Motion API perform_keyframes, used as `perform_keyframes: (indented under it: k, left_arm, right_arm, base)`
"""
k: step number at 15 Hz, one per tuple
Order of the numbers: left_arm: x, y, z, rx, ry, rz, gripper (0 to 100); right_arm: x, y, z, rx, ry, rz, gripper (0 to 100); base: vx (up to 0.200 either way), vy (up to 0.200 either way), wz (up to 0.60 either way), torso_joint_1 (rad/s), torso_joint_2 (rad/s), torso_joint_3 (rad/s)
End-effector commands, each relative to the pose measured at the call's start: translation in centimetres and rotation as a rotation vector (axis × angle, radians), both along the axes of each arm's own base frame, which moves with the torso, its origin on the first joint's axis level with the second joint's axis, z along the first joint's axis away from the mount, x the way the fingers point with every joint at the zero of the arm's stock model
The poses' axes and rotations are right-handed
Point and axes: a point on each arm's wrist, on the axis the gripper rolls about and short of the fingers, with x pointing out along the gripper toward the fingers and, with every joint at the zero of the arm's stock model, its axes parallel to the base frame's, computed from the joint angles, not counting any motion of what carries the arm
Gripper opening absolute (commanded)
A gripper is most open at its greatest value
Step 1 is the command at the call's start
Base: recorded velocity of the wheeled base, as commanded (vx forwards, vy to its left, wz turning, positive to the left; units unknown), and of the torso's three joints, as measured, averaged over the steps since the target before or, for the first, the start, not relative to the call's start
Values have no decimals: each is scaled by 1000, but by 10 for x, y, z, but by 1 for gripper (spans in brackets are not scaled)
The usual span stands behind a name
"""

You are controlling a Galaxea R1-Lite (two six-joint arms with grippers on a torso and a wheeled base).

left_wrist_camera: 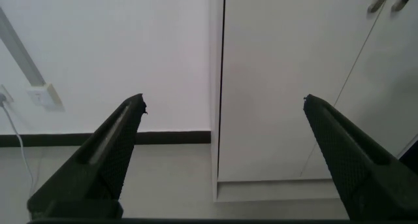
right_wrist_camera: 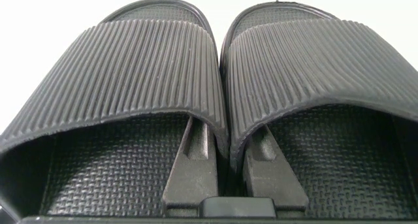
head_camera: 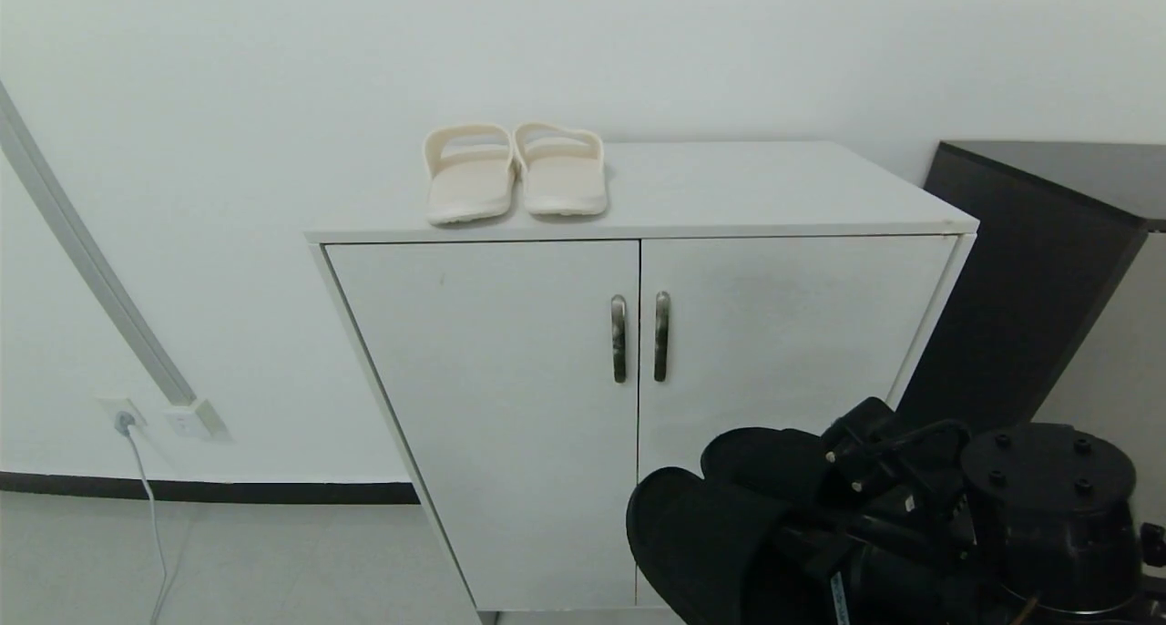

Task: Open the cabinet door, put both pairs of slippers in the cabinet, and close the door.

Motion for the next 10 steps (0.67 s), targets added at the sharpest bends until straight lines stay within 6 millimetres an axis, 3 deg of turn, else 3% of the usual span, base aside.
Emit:
perform_keyframes:
  k: [1, 8, 10]
  left_arm:
    - [0, 0, 0, -1, 1, 1, 100]
    - [0, 0, 0, 3, 1, -1, 100]
    - [0, 0, 0, 3, 1, -1, 100]
  right_arm:
    - [0, 1, -1, -2, 2, 3, 0]
    - [-2, 1, -7, -19, 19, 9, 0]
    - [-1, 1, -7, -19, 19, 9, 0]
  base:
    - [0, 0, 0, -119, 456, 339]
    - [0, 0, 0, -56, 452, 383]
    - [0, 0, 0, -6, 153, 148]
